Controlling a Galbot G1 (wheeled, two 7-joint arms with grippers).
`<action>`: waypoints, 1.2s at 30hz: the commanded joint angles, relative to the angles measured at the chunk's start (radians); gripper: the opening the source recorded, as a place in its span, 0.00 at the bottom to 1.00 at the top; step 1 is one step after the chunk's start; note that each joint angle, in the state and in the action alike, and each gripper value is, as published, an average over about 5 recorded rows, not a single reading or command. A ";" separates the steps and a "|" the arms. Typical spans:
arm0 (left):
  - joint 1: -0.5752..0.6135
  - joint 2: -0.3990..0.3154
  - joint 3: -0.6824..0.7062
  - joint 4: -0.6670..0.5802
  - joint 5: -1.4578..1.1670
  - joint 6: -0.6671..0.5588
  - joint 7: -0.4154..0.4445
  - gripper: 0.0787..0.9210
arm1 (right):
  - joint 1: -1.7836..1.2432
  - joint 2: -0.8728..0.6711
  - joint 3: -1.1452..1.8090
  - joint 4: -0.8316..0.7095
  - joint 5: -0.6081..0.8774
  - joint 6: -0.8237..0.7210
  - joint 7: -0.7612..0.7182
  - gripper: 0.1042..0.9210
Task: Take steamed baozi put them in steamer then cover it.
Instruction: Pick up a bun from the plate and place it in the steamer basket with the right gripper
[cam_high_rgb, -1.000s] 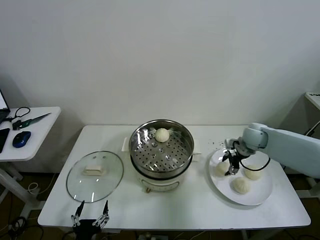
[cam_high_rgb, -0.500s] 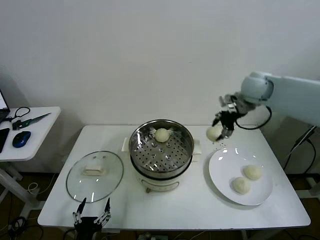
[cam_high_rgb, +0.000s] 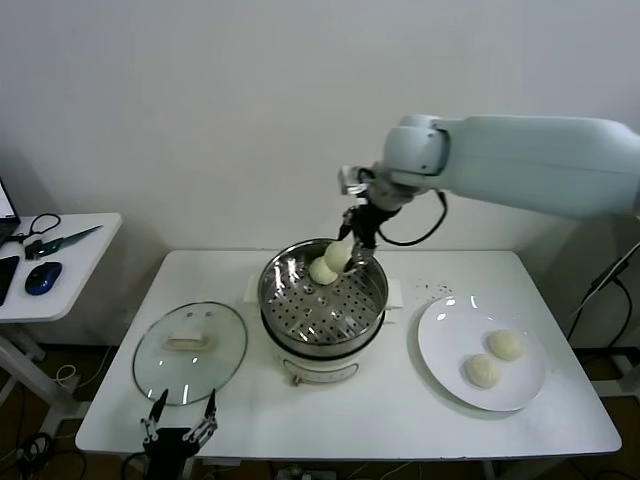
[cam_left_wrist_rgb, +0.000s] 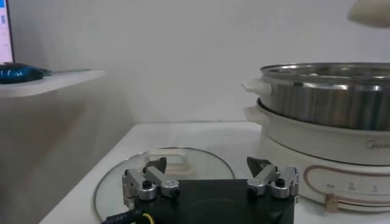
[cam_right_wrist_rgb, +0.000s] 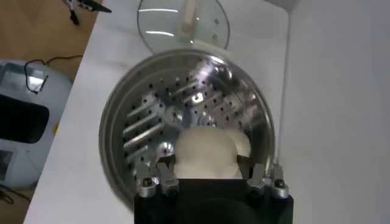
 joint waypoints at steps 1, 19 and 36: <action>0.002 0.000 -0.003 -0.003 -0.005 0.000 0.000 0.88 | -0.182 0.206 0.031 -0.162 -0.021 -0.049 0.062 0.71; 0.007 -0.003 -0.005 0.005 -0.004 -0.001 0.000 0.88 | -0.306 0.280 0.053 -0.299 -0.093 -0.057 0.092 0.72; 0.003 -0.011 0.004 -0.001 0.012 0.004 0.002 0.88 | 0.113 -0.228 -0.150 0.061 -0.225 0.166 -0.177 0.88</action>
